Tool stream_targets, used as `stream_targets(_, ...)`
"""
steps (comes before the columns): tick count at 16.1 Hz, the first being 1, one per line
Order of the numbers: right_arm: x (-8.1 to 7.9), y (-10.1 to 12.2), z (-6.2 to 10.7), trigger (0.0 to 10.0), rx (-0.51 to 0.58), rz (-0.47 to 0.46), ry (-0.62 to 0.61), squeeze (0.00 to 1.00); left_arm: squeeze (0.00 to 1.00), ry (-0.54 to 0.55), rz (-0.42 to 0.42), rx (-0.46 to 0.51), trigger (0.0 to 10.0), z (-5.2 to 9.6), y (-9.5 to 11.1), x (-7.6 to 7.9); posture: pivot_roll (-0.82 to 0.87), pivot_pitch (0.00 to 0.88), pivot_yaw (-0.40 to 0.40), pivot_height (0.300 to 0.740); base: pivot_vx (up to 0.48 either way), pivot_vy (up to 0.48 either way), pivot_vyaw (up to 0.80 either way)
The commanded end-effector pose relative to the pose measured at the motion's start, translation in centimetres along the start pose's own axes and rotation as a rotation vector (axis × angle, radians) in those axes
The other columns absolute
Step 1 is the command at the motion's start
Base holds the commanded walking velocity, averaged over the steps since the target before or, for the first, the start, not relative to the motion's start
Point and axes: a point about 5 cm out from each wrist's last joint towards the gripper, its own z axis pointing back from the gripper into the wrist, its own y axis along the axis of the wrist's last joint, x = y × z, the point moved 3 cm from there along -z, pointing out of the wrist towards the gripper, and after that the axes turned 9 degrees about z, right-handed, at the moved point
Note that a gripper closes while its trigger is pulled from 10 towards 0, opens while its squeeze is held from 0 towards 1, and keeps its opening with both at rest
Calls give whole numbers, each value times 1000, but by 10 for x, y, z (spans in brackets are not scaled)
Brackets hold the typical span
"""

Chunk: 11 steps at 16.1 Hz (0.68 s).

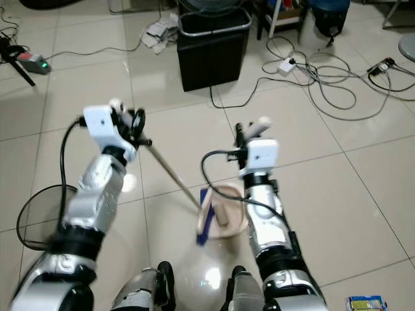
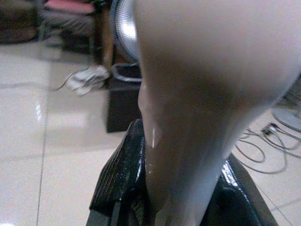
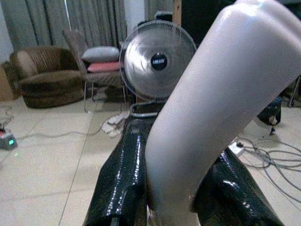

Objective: Sweep floor

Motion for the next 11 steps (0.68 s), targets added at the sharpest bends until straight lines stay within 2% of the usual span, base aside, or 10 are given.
stream_targets(1,11,14,-3,10000,65,-44,-38,0,0,-57,-7,-22,10000,-2,2,-2,-18,102,69,740,0,0,0)
stream_targets(4,26,17,-5,10000,68,-66,-79,0,0,-88,-22,16,10000,-9,18,-8,-35,70,69,740,0,0,0)
stream_targets(6,42,20,0,10000,76,-70,-119,0,0,-50,-75,127,10000,-15,54,-34,-56,41,76,740,0,0,0)
stream_targets(8,46,21,2,10000,76,-81,-132,0,0,-24,-117,162,10000,-15,67,-46,-59,28,79,740,0,0,0)
stream_targets(10,52,22,6,10000,79,-96,-148,0,0,10,-194,182,10000,-11,81,-65,-67,12,86,740,0,0,0)
stream_targets(11,60,24,9,10000,85,-103,-176,0,0,33,-234,174,10000,-5,84,-80,-70,6,88,740,0,0,0)
